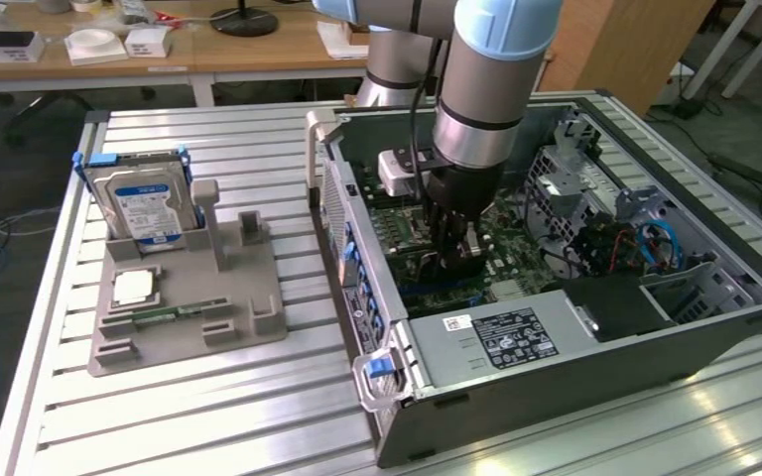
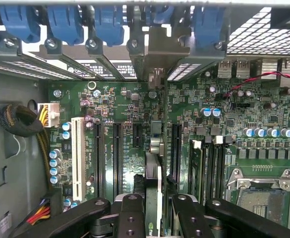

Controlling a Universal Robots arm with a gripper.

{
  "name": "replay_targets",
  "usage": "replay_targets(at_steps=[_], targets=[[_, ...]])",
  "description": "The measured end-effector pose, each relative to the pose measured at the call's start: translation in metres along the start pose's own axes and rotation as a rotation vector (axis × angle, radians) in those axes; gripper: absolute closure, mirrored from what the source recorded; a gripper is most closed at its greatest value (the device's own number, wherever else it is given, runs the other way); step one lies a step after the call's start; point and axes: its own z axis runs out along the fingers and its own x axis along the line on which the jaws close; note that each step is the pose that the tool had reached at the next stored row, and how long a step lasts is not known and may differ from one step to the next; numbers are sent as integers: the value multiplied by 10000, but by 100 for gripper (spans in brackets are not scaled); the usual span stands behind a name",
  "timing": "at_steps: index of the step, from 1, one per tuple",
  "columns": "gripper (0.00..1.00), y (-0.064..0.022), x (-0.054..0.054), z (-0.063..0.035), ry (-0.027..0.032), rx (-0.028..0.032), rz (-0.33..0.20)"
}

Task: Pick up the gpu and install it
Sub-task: 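Insert the gpu into the slot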

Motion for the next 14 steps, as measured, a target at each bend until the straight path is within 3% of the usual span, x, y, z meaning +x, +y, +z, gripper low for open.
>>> replay_targets(at_steps=[14], targets=[[74,0,-15,-4,1,0,-13]])
